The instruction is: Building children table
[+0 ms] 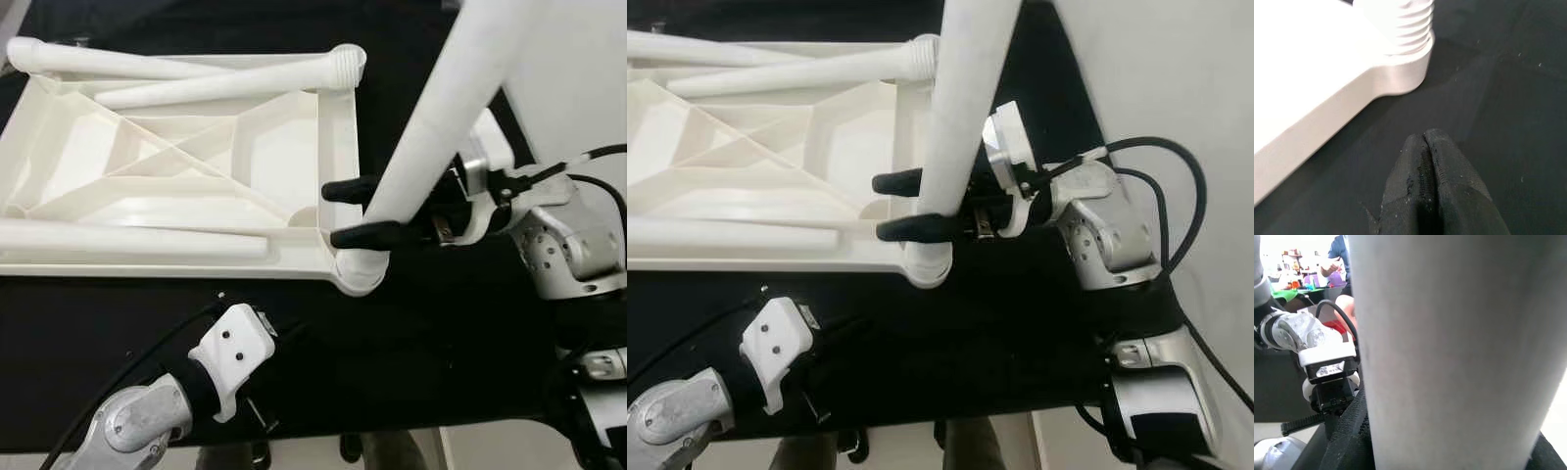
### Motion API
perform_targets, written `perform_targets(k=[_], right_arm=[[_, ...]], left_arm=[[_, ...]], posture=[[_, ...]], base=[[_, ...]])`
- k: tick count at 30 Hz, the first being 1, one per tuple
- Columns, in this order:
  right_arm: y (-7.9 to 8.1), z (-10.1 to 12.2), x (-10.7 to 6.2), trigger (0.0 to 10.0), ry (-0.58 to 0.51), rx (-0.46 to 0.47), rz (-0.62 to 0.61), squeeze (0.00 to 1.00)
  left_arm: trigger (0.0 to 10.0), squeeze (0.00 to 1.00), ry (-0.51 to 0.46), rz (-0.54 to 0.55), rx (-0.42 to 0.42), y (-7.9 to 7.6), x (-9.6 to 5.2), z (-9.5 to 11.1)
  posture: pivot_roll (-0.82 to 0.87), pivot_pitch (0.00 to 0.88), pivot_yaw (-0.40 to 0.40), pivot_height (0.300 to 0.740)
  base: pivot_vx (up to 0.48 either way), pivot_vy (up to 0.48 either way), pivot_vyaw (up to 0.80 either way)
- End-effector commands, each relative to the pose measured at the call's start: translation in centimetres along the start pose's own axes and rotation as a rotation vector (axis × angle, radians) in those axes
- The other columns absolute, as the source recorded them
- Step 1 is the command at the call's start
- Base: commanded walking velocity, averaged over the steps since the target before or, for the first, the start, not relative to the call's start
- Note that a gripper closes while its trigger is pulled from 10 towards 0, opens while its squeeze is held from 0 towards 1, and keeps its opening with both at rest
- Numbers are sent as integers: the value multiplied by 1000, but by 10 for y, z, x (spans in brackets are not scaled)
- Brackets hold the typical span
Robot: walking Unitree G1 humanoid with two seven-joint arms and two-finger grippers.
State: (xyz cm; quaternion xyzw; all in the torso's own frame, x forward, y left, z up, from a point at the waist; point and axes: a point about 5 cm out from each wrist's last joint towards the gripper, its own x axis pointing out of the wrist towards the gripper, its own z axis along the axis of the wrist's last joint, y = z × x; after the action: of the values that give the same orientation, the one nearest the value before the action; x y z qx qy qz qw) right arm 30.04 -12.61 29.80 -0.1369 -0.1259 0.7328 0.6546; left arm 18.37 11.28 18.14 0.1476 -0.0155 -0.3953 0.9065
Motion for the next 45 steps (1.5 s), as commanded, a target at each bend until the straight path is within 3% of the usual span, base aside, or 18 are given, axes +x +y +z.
perform_targets(k=[1, 10, 14, 18, 30, 39, 45], right_arm=[[1, -20, -2, 10000, 98, 33, -33, 0], [3, -30, 2, 10000, 134, 67, -2, 0], [7, -40, 4, 10000, 230, 64, 8, 0], [4, -42, 6, 10000, 243, 70, -20, 0], [-4, -46, -3, 10000, 272, 169, -247, 0], [-10, -62, -10, 10000, 300, 280, -487, 0], [-7, -67, -9, 10000, 285, 288, -543, 0]], left_arm=[[10000, 0, 24, -14, -20, -6, -2, -6], [10000, 0, 27, -12, -18, -6, -2, -7], [10000, 0, 28, -14, -16, -6, -2, -7], [10000, 0, 27, -15, -15, -6, -1, -7], [10000, 0, 22, -30, -11, -6, 1, -7], [10000, 0, 22, -35, -9, -6, 1, -8], [10000, 0, 25, -36, -8, -6, 1, -8]], posture=[[61, 347, 2, 740], [63, 348, -2, 740], [65, 342, 2, 740], [65, 338, 2, 740], [48, 334, 9, 740], [46, 340, 15, 740], [46, 341, 17, 740]], base=[[0, 0, 0], [0, 0, 0], [0, 0, 0], [0, 0, 0], [0, 0, 0], [0, 0, 0], [0, 0, 0]])
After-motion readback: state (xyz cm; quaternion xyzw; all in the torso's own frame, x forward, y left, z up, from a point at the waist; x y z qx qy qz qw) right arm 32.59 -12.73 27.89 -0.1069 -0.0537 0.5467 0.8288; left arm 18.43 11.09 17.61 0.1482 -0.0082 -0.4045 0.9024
